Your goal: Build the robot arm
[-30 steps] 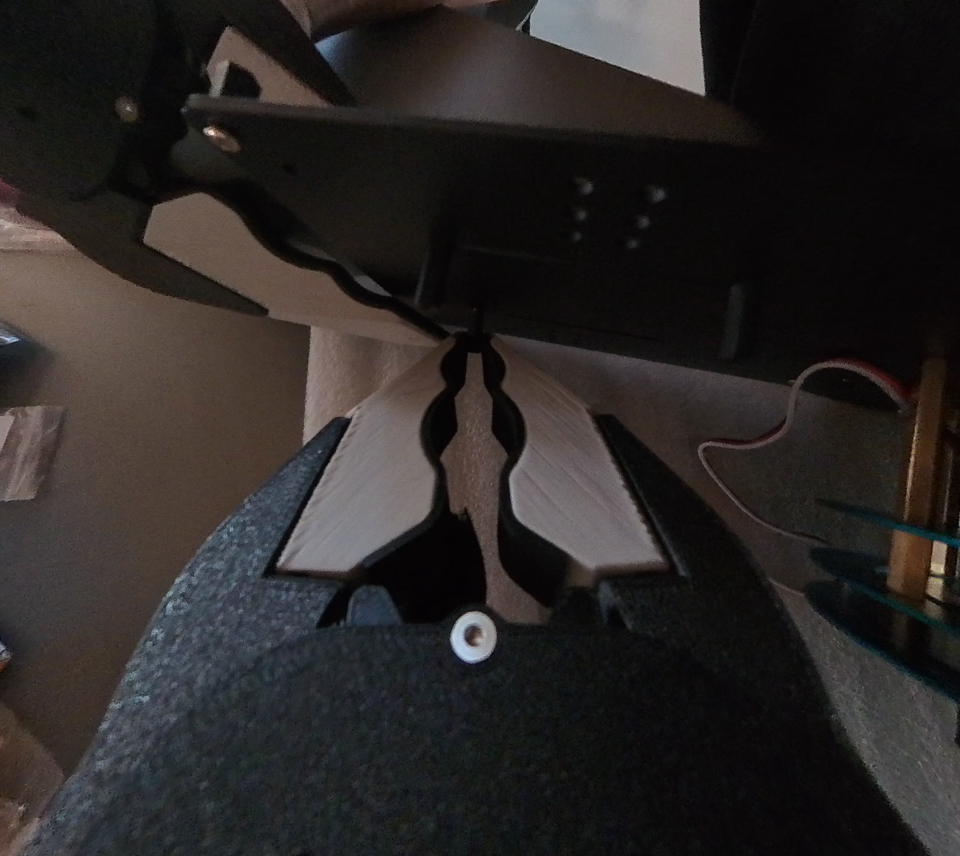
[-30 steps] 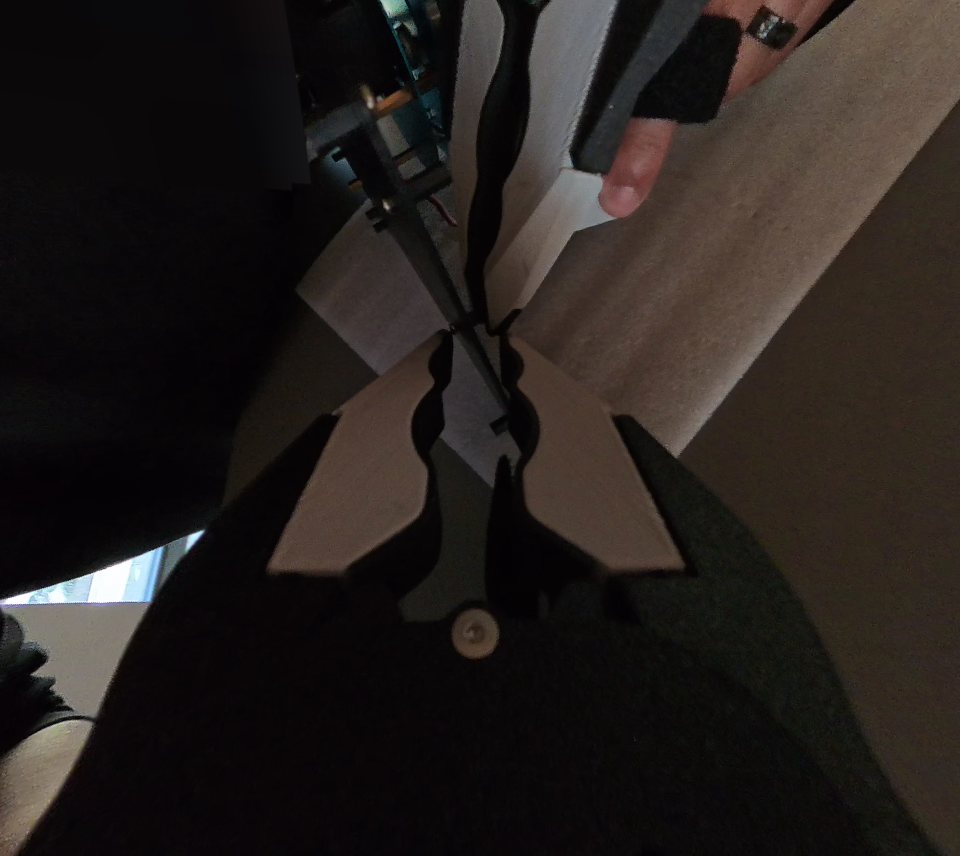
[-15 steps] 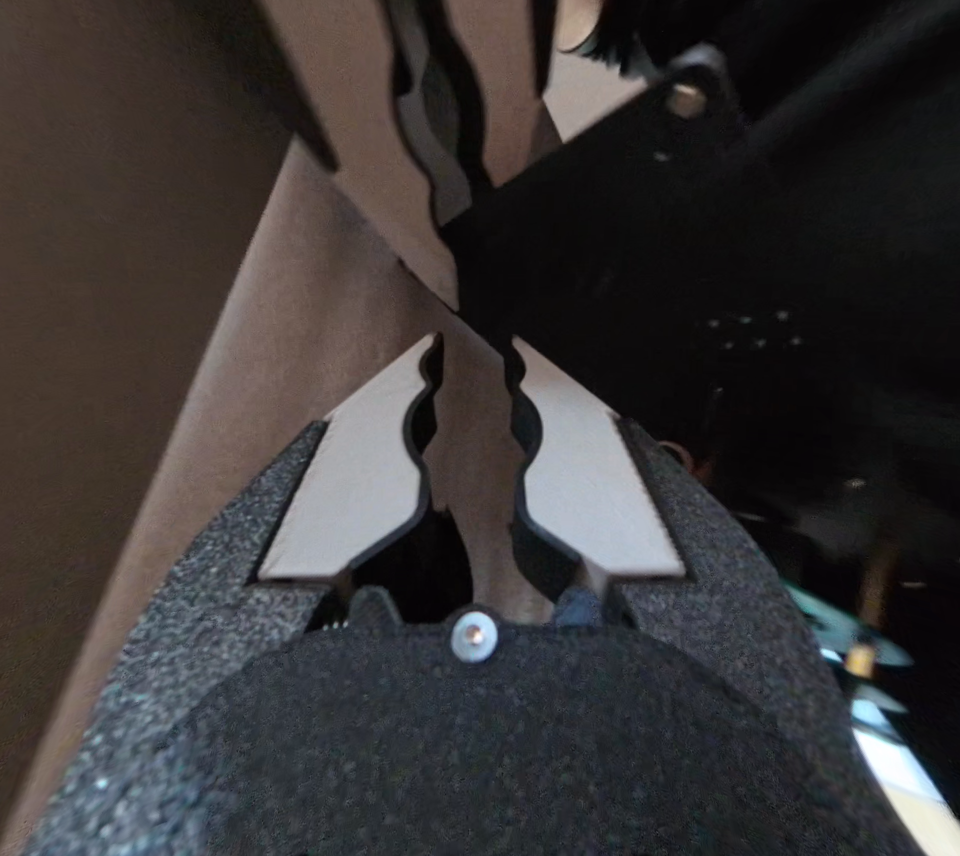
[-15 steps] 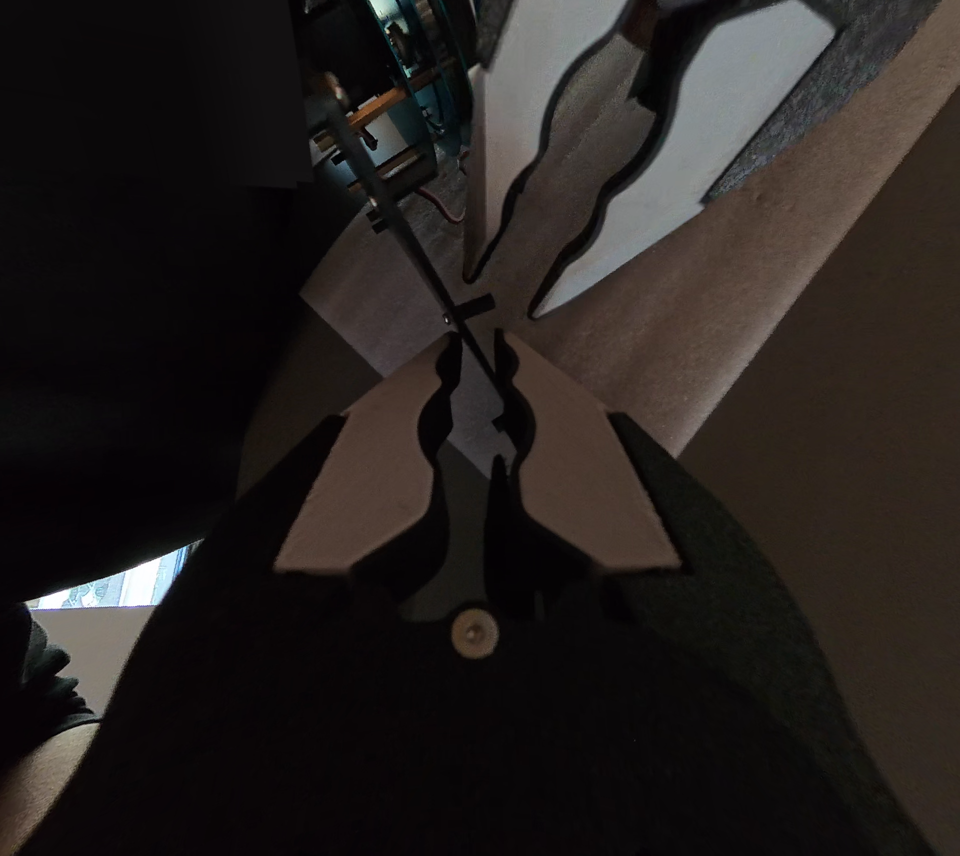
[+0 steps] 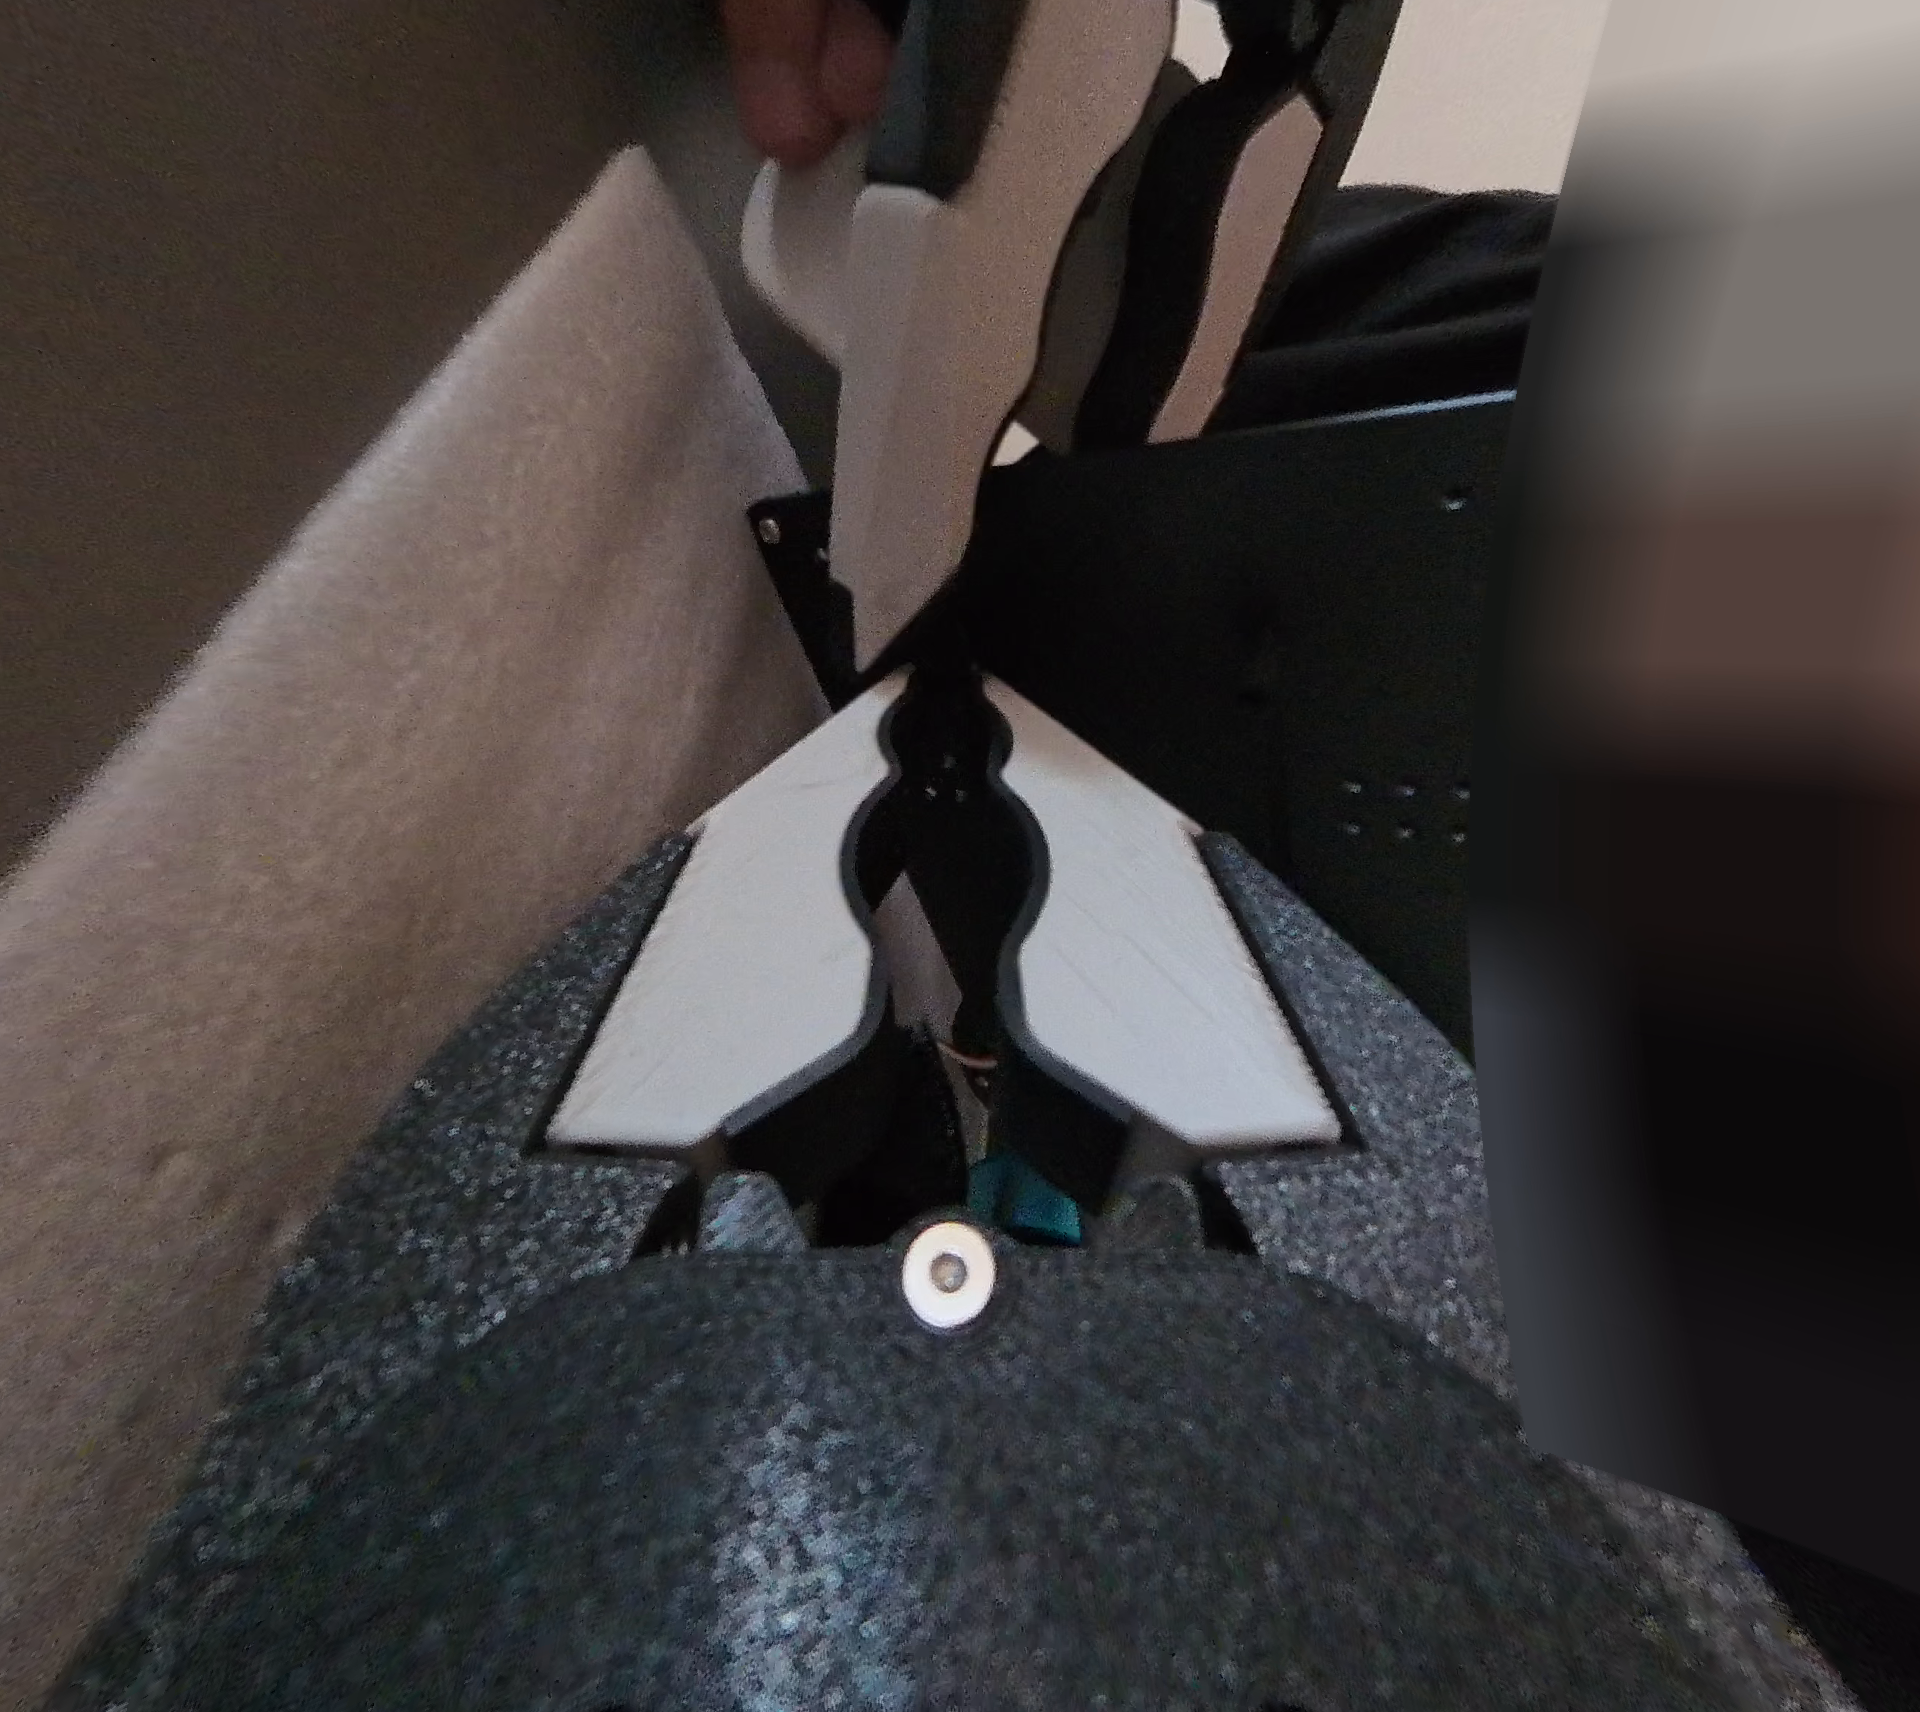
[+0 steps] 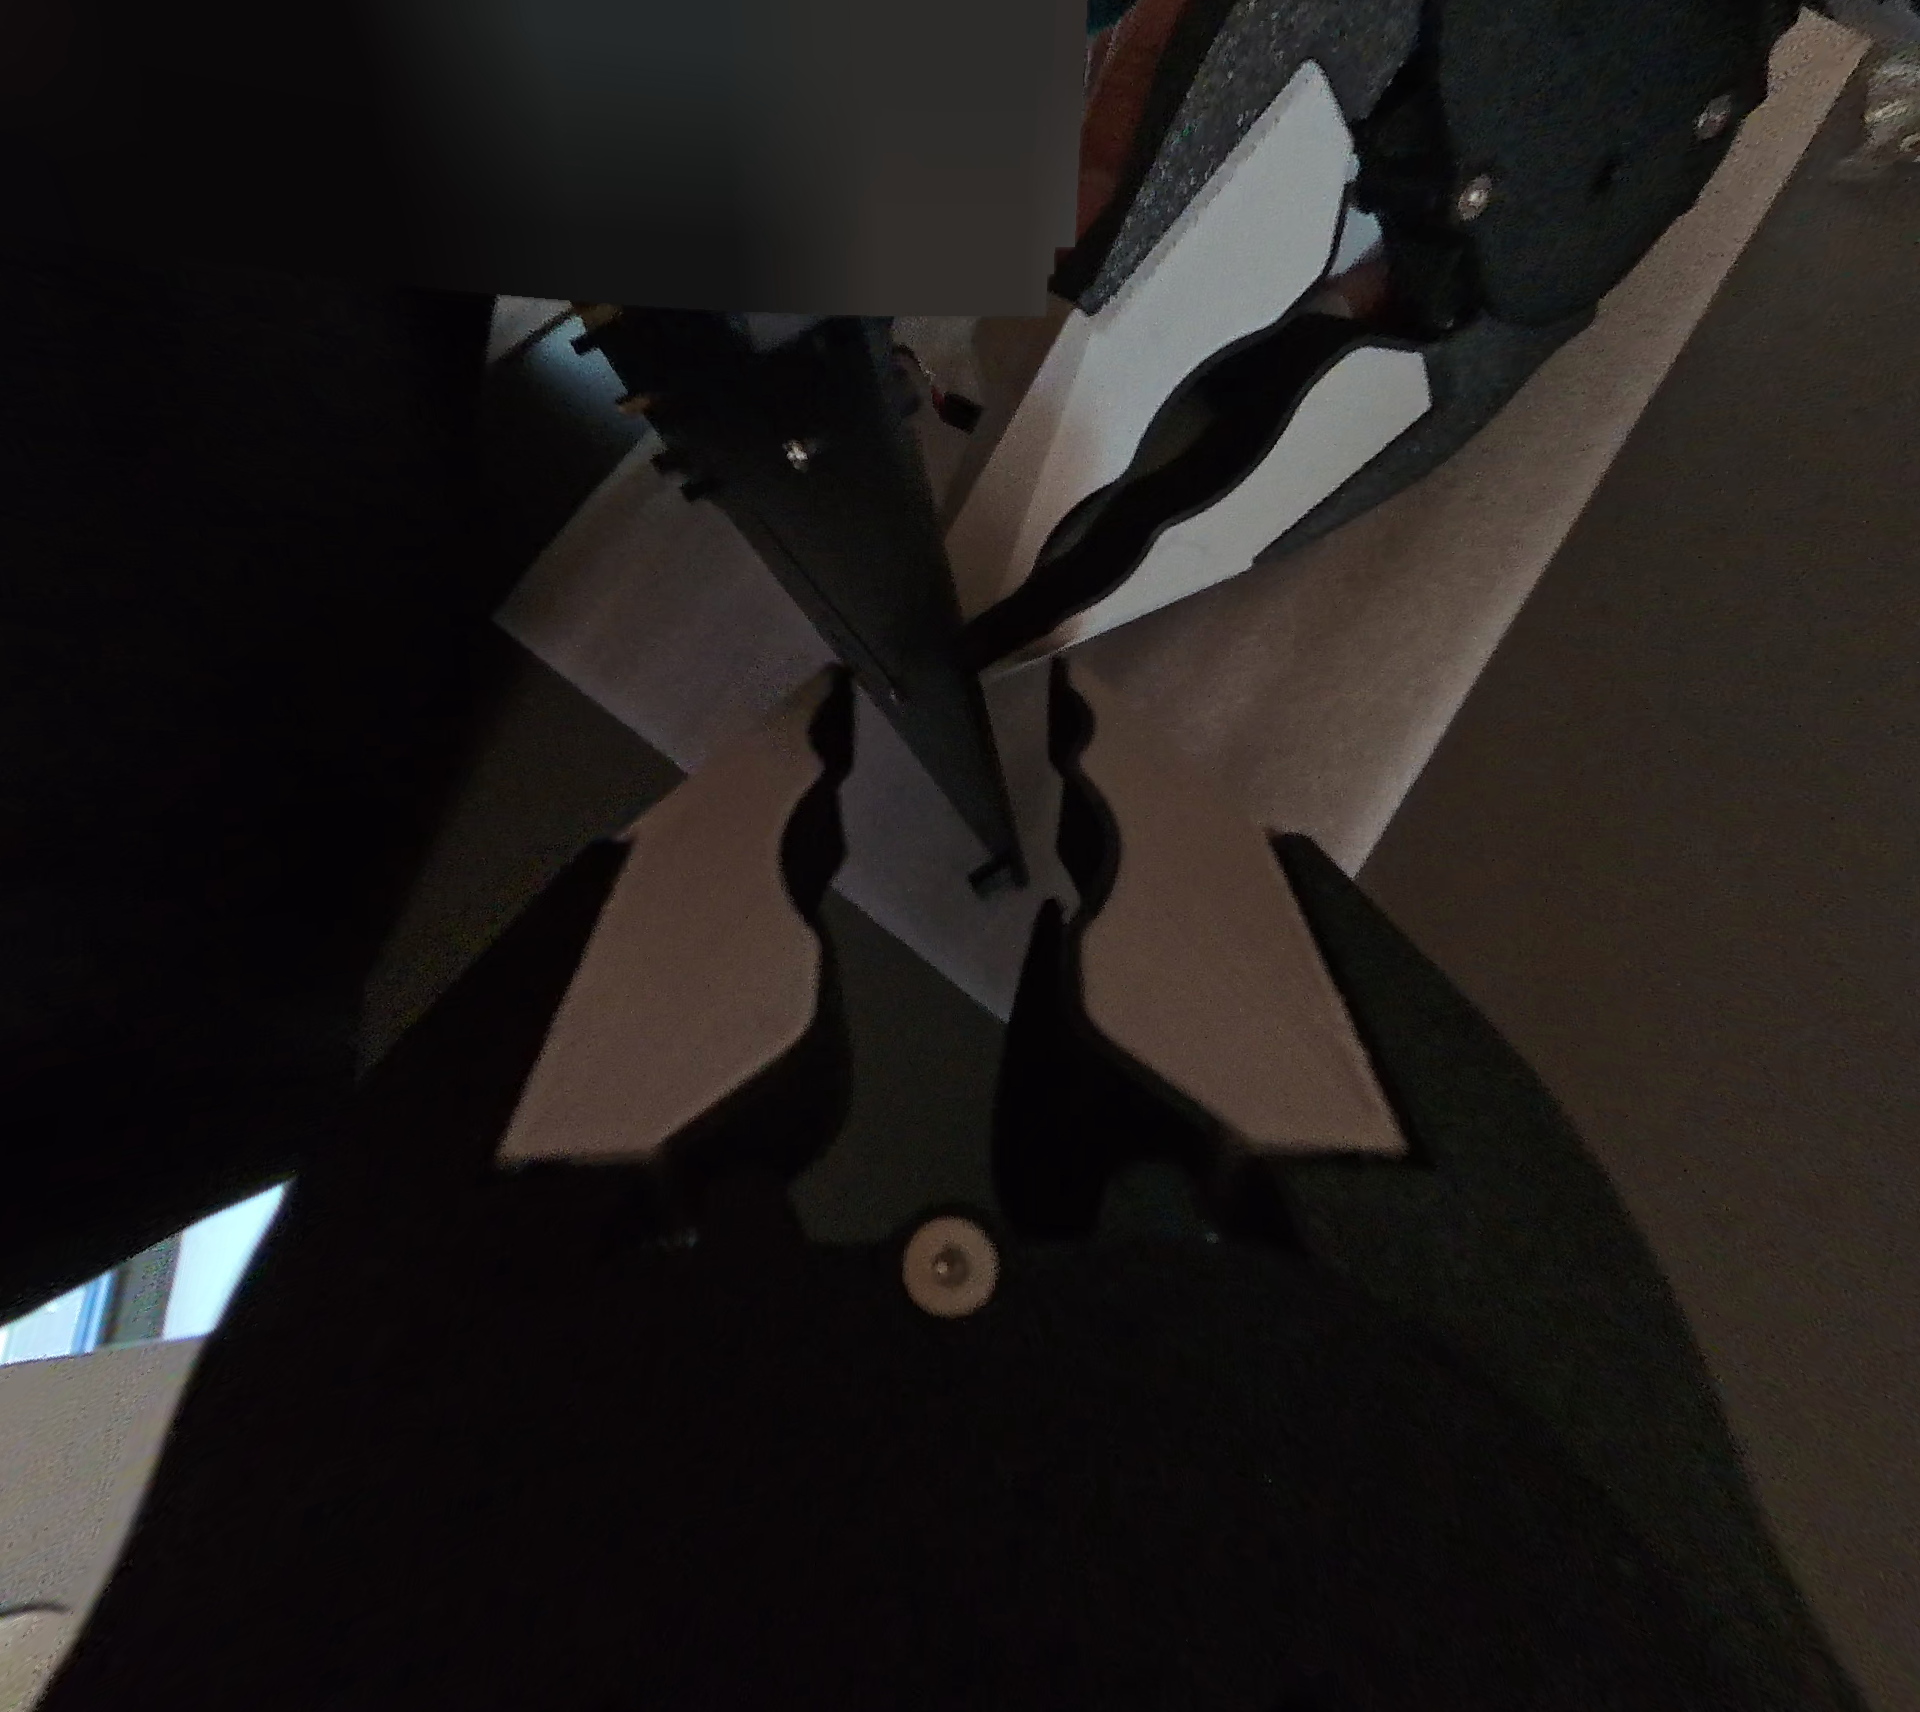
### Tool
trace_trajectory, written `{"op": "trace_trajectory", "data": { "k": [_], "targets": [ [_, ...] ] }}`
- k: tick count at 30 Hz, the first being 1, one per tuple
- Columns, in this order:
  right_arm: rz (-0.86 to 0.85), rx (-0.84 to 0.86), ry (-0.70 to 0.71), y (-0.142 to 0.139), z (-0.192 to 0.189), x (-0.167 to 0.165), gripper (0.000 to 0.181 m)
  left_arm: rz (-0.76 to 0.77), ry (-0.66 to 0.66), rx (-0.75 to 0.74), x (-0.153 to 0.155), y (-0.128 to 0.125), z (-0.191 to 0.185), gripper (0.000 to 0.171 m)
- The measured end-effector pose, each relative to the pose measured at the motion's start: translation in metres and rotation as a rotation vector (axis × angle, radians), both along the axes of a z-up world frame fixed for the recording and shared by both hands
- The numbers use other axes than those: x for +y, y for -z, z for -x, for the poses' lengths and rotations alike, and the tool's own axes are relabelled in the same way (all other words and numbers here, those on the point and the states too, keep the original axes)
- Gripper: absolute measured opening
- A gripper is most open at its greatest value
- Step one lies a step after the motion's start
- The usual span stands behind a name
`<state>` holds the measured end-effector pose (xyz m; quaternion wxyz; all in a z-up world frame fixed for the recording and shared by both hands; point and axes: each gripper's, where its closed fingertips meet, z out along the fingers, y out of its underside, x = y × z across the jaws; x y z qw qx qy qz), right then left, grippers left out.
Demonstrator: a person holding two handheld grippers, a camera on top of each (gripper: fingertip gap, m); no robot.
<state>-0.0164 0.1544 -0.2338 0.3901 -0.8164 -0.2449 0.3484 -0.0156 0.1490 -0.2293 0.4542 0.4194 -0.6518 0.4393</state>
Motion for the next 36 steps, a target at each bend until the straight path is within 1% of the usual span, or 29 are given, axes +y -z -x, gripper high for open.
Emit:
{"op": "trace_trajectory", "data": {
  "k": [1,3,7,9,12,15,17,18,21,22,24,28,29,30,31,32,33,34,35,36],
  "targets": [
    [-0.005,-0.01,-0.008,0.0,0.0,-0.001,0.026,0.005,-0.003,-0.008,0.0,0.0,0.0,0.006],
    [-0.02,-0.012,-0.026,-0.002,0.0,-0.003,0.019,0.007,-0.007,-0.016,0.0,0.0,0.0,0.006],
    [-0.005,0.019,-0.03,-0.003,0.001,-0.004,0.017,-0.004,0.03,-0.022,0.002,0.001,0.002,0.006],
    [-0.004,0.018,-0.031,-0.002,0.001,-0.003,0.018,0.023,0.01,0.014,0.003,-0.002,-0.003,0.015],
    [-0.01,0.008,-0.031,-0.002,0.001,-0.003,0.018,0.058,-0.006,0.073,0.003,-0.005,-0.005,0.02],
    [-0.018,0.002,-0.03,-0.002,0.001,-0.003,0.018,0.054,-0.011,0.093,0.002,-0.002,-0.005,0.016],
    [-0.014,0.006,-0.033,-0.002,0.001,-0.003,0.018,0.041,-0.005,0.057,0.002,0.0,-0.005,0.012],
    [-0.012,0.009,-0.034,-0.002,0.001,-0.003,0.018,0.033,0.008,0.012,0.002,0.0,-0.004,0.01],
    [-0.009,0.019,-0.036,-0.002,0.001,-0.003,0.017,-0.027,0.083,-0.19,0.003,0.001,-0.001,0.006],
    [-0.009,0.022,-0.037,-0.002,0.001,-0.003,0.017,-0.054,0.122,-0.295,0.003,0.002,-0.001,0.007],
    [-0.009,0.028,-0.037,-0.002,0.001,-0.003,0.017,-0.111,0.211,-0.55,0.004,0.005,0.0,0.007],
    [-0.006,0.028,-0.04,-0.002,0.001,-0.004,0.017,-0.206,0.357,-1.171,0.006,0.009,0.0,0.005],
    [-0.006,0.03,-0.041,-0.002,0.001,-0.004,0.017,-0.224,0.369,-1.268,0.006,0.01,-0.001,0.004],
    [-0.005,0.032,-0.041,-0.002,0.001,-0.004,0.017,-0.234,0.367,-1.328,0.006,0.01,-0.001,0.004],
    [-0.006,0.031,-0.04,-0.002,0.002,-0.003,0.017,-0.238,0.357,-1.356,0.006,0.01,-0.002,0.005],
    [-0.007,0.029,-0.04,-0.002,0.002,-0.003,0.017,-0.241,0.343,-1.346,0.006,0.01,-0.002,0.005],
    [-0.006,0.028,-0.039,-0.002,0.001,-0.003,0.017,-0.243,0.327,-1.296,0.007,0.01,-0.002,0.005],
    [-0.007,0.026,-0.039,-0.002,0.002,-0.003,0.017,-0.243,0.304,-1.211,0.008,0.009,-0.002,0.005],
    [-0.008,0.022,-0.039,-0.001,0.002,-0.003,0.017,-0.239,0.269,-1.087,0.01,0.007,-0.003,0.005],
    [-0.007,0.022,-0.039,-0.001,0.001,-0.003,0.017,-0.224,0.223,-0.913,0.01,0.005,-0.003,0.006]
  ]
}}
